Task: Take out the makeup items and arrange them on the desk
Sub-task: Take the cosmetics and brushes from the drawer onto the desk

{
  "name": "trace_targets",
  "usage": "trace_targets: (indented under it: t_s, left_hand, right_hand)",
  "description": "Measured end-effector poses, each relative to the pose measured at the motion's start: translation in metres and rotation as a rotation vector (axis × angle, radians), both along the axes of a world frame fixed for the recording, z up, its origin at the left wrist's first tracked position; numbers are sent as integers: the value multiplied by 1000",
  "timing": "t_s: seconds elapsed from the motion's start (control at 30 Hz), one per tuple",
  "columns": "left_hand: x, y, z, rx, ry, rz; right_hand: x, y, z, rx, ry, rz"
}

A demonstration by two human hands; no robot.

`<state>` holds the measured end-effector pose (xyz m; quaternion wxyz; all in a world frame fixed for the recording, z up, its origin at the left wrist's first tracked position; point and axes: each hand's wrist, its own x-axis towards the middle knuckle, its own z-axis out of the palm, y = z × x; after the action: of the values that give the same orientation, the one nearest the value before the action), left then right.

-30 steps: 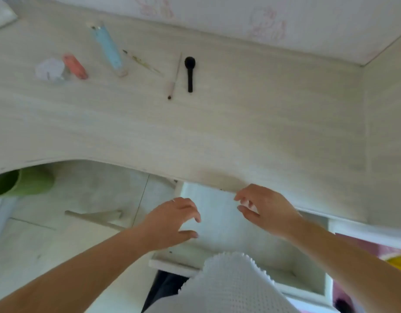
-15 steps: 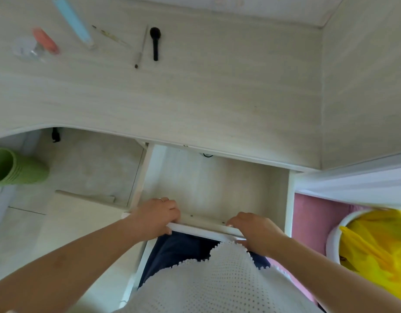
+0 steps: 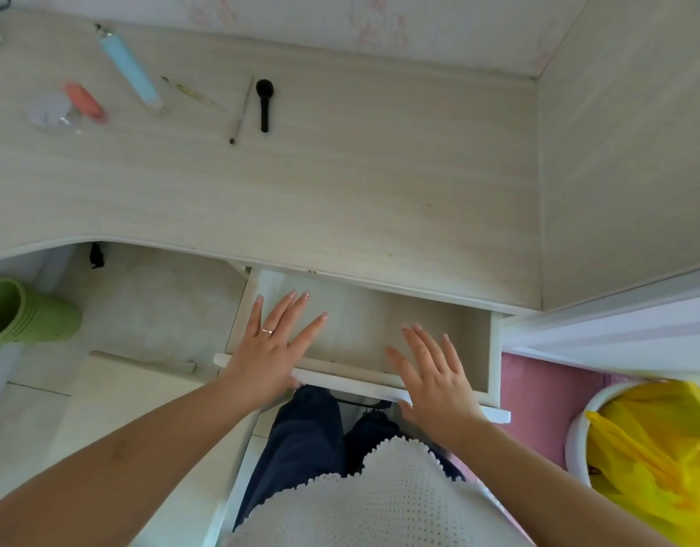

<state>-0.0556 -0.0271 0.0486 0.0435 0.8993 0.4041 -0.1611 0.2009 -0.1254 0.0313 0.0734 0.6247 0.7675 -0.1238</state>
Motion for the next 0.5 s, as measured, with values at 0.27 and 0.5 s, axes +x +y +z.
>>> trace_targets:
  t_s: [0.27,0.5]
  left_hand:
    - [21,47,-3,52,-50,101]
    - [34,82,-6,78,-91,130]
  right_hand:
    - [15,41,4,106,-73,-176]
    - [34,81,1,136,-133,-216]
